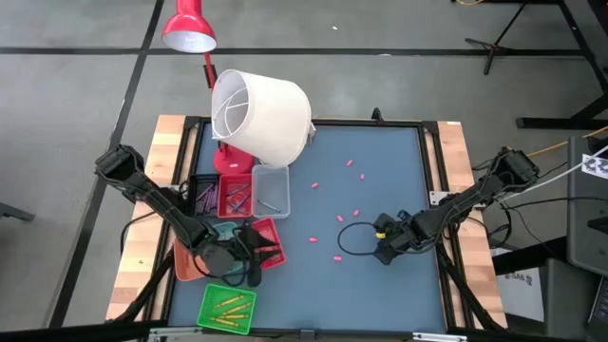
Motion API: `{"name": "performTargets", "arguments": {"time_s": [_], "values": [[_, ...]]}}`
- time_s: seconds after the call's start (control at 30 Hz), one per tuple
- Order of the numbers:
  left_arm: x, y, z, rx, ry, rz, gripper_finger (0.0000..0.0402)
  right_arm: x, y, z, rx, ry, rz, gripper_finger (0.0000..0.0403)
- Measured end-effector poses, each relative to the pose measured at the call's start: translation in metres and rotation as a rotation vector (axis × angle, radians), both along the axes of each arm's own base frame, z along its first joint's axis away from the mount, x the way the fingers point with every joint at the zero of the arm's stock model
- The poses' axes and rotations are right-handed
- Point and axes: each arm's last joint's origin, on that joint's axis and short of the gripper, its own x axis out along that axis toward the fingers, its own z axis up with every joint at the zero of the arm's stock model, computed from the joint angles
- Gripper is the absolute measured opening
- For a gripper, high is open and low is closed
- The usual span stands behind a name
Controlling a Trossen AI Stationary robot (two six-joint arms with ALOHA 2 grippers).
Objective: Sort crayons
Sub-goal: Put the gray crayon into the green bin
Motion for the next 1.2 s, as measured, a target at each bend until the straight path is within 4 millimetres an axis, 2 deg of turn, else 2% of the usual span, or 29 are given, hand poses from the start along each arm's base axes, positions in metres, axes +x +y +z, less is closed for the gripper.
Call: {"name": "performTargets", "arguments": {"time_s": [0.2, 0.37, 0.5, 0.7, 0.93, 1.2], "values": [[0.005, 0.008, 0.000, 0.000, 0.000, 0.033, 0.0085, 0.018, 0.011, 0.006, 0.101, -0.187, 0.044, 0.0016], [0.008, 0.012, 0.000, -0.008, 0.004, 0.035, 0.0085, 0.040, 0.023, 0.023, 0.152, -0.486, 0.173, 0.0017], [0.011, 0.014, 0.001, -0.023, -0.002, 0.028, 0.0085, 0.052, 0.029, 0.039, 0.131, -0.712, 0.248, 0.0018], [0.016, 0.020, 0.003, -0.042, -0.029, 0.050, 0.0085, 0.062, 0.032, 0.057, -0.002, -0.938, 0.320, 0.0018], [0.025, 0.027, 0.013, 0.016, -0.089, -0.007, 0.0085, 0.073, 0.021, 0.075, -0.152, -1.113, 0.335, 0.0019], [0.037, 0.038, 0.029, 0.081, -0.218, -0.099, 0.0085, 0.085, 0.000, 0.093, -0.225, -1.289, 0.328, 0.0019]]}}
